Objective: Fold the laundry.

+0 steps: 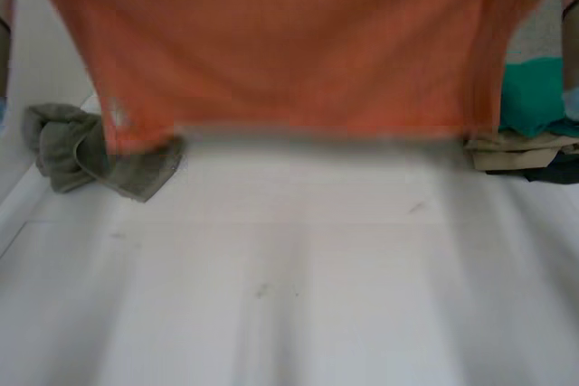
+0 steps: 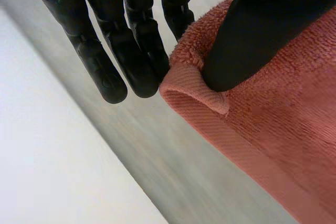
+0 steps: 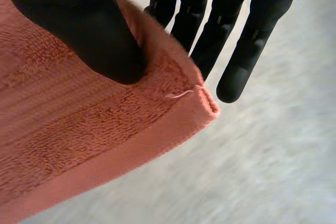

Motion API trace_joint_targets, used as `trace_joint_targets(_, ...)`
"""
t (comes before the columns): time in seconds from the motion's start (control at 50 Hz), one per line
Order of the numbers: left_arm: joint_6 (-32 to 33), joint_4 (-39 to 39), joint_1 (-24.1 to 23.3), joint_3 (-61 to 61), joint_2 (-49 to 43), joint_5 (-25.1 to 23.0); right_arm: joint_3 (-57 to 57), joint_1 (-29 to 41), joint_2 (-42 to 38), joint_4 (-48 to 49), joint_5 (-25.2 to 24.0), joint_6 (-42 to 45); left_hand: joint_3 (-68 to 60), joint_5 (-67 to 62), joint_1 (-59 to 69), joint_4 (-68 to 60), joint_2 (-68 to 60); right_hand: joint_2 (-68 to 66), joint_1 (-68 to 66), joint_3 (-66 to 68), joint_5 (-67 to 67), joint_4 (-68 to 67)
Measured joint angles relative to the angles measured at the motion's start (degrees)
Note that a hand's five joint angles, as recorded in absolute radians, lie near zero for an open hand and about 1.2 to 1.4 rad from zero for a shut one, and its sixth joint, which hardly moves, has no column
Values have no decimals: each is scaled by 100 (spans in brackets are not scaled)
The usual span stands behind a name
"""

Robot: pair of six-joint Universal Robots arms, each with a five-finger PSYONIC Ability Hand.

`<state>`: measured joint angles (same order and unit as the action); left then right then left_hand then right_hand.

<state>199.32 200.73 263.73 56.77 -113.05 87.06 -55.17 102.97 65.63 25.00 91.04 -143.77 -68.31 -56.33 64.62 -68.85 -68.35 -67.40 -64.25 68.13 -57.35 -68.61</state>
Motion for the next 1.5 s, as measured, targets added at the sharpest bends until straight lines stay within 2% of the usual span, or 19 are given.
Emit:
trace_joint_targets(0.08,-334,619,26,96,215,295,-118,-4,91,635,44,-259,0,0,0,0,-3,0,0,0,-17,0)
trace_joint_targets(0.22,-435,507,36,913,259,487,-509,11,-39,639,-67,-314,0,3,0,0,-3,0,0,0,-16,-1)
trace_joint_targets(0.34,-394,425,22,1865,163,352,-1082,9,-261,305,-488,-307,0,3,0,0,-3,0,0,0,-17,-1)
trace_joint_targets(0.42,-291,481,-7,2695,-107,62,-1629,-10,-598,-9,-906,-270,0,3,0,0,-4,0,0,0,-18,-2)
trace_joint_targets(0.56,275,371,-14,3601,-278,-152,-2159,-61,-939,-796,-1086,20,-4,3,0,0,-11,0,0,0,-17,-2)
trace_joint_targets(0.68,1291,-556,126,4637,540,-136,-2738,-271,-665,-2291,-1048,799,-4,3,0,0,-11,0,0,0,-16,-2)
trace_joint_targets(0.72,1443,-781,179,4811,774,-133,-2829,-310,-565,-2481,-1037,905,-4,3,0,0,-11,0,0,0,-16,-2)
trace_joint_targets(0.74,1739,-1358,318,5181,1343,-136,-3226,-493,-72,-3191,-1012,1346,-4,3,0,0,-11,0,0,0,-16,-2)
trace_joint_targets(0.78,1985,-1946,467,5501,1905,-152,-3558,-663,371,-3708,-1011,1709,-4,3,0,0,-11,0,0,0,-16,-2)
trace_joint_targets(0.82,2076,-2183,530,5614,2125,-171,-3712,-756,581,-3924,-1011,1893,-4,3,0,0,-11,0,0,0,-16,-2)
trace_joint_targets(0.84,2282,-2696,687,5839,2586,-245,-3991,-946,960,-4282,-1026,2253,-5,3,0,0,-11,0,0,0,-17,-2)
trace_joint_targets(0.88,2349,-2850,740,5903,2725,-279,-4077,-1015,1082,-4392,-1033,2376,-4,3,0,0,-11,0,0,0,-16,-2)
trace_joint_targets(0.9,2655,-3403,987,6139,3201,-481,-4383,-1306,1517,-4722,-1085,2865,-5,3,0,0,-11,0,0,0,-17,-2)
trace_joint_targets(0.98,3121,-3799,1349,6332,3509,-925,-4566,-1570,1808,-4806,-1172,3199,-5,3,0,0,-11,0,0,0,-17,-3)
trace_joint_targets(1.06,3271,-3649,1486,6227,3253,-1364,-4407,-1553,1542,-4270,-1293,2905,-4,3,0,0,-11,0,0,0,-45,-3)
trace_joint_targets(1.18,2585,-2826,1024,5515,2312,-1476,-3862,-1137,699,-3344,-1308,2207,-4,3,0,0,-11,0,0,0,-86,-2)
trace_joint_targets(1.22,2139,-2408,734,5044,1761,-1296,-3400,-828,131,-2766,-1231,1838,-4,3,0,0,-11,0,0,0,-98,-3)
trace_joint_targets(1.3,1749,-2010,395,4338,988,-848,-2826,-596,-490,-2221,-988,1629,-5,3,0,-1,-11,0,0,0,-104,-2)
trace_joint_targets(1.5,1647,-1892,-238,2693,-584,184,-1556,-301,-1622,-1567,-526,1664,-4,3,0,-1,-11,0,0,0,-105,-3)
